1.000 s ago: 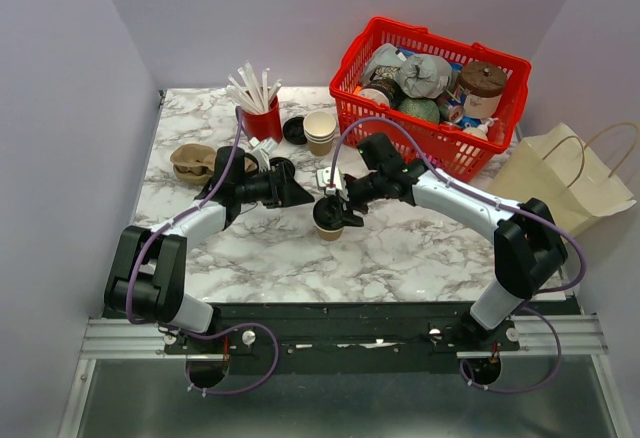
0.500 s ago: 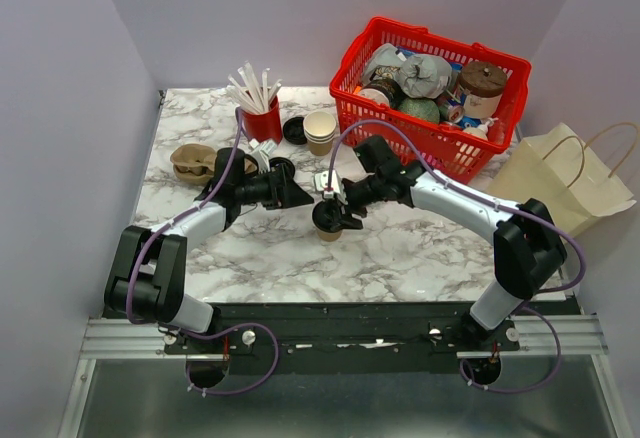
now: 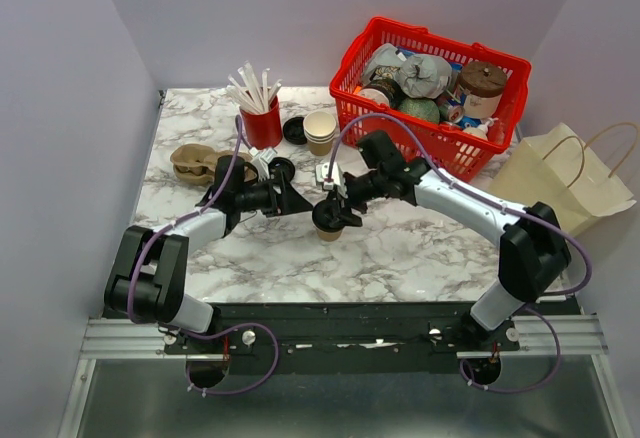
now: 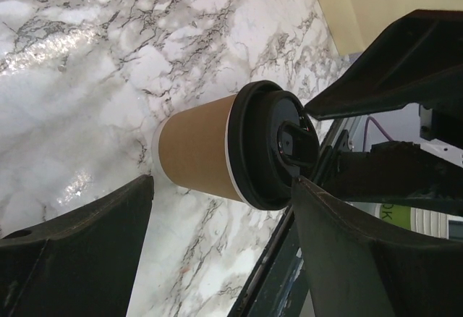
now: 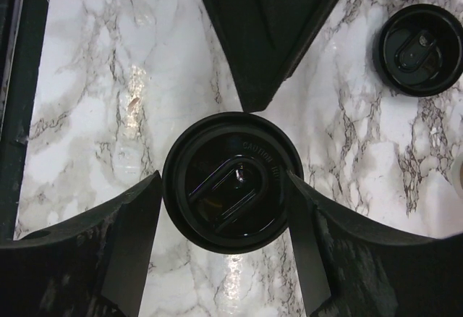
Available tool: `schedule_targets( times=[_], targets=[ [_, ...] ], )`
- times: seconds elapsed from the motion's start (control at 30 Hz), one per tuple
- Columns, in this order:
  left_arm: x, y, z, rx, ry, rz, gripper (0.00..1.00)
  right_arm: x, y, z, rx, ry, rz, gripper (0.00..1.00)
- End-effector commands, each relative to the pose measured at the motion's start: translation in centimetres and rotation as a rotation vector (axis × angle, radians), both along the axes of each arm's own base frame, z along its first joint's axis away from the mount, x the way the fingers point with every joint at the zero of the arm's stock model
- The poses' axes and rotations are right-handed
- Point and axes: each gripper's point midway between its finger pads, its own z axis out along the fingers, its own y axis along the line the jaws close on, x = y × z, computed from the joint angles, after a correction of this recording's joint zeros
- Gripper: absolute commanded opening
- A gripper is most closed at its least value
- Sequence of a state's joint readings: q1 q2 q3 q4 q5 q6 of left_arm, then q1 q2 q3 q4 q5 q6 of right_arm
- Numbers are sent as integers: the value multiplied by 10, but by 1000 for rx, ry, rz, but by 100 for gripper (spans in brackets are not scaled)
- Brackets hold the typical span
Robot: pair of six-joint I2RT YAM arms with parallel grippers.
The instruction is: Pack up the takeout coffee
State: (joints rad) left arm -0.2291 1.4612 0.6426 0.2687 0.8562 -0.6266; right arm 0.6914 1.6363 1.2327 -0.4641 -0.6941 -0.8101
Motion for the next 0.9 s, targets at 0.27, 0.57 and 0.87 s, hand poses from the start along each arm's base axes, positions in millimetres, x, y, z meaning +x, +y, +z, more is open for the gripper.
schedule_targets(
  times=[0.27, 0.57, 0.87],
  targets=[
    [-5, -4, -6, -47, 18, -45, 84, 0, 1, 2, 9, 62, -34, 79],
    [-6, -2, -21, -17, 48, -45, 83, 3, 5, -10, -5, 83, -21, 82],
    [-6, 0, -38, 29, 83, -56, 80, 7, 8, -16, -13, 78, -15, 79]
  ],
)
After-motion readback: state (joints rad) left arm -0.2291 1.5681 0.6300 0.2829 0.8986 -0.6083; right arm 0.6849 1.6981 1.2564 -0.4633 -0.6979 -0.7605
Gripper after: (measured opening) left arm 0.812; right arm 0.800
